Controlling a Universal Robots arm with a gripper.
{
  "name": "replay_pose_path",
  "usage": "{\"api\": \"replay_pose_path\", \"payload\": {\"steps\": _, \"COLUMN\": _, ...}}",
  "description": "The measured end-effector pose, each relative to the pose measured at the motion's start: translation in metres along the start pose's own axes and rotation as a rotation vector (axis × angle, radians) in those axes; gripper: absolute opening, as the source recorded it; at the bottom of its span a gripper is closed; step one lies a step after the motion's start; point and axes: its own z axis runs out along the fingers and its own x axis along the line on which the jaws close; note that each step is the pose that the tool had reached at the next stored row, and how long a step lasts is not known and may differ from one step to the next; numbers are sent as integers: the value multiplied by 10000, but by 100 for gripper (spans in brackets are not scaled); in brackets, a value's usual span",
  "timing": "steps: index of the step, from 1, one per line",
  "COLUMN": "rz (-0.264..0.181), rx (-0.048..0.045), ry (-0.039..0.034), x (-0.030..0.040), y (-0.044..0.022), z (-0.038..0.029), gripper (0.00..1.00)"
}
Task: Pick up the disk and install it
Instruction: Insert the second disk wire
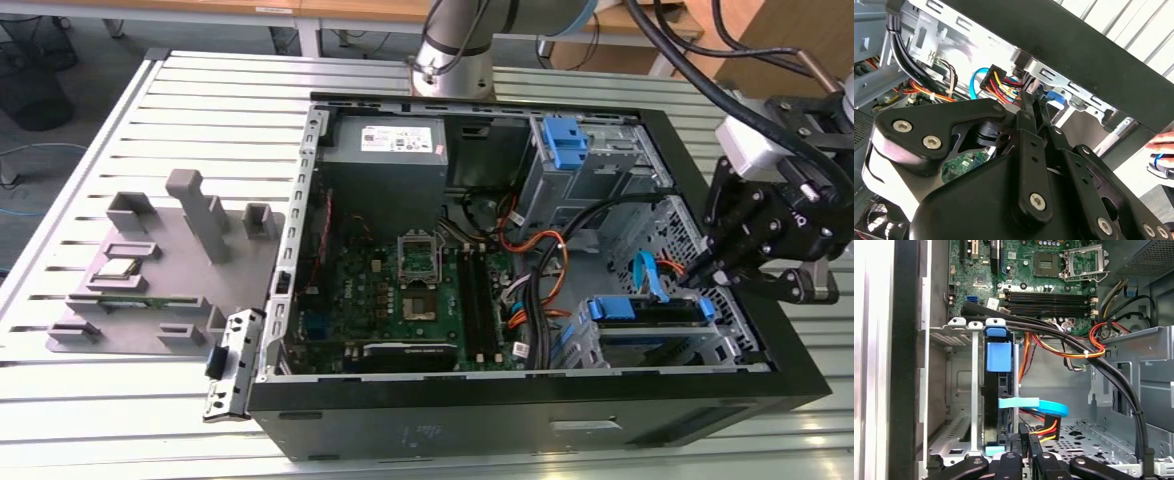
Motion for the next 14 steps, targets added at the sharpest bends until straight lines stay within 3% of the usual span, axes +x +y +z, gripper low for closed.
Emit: {"api": "replay_pose_path", "payload": {"steps": 14, "rz": -1, "rx": 5, "ry": 1, "x": 84, "y": 19, "z": 28, "gripper": 18}}
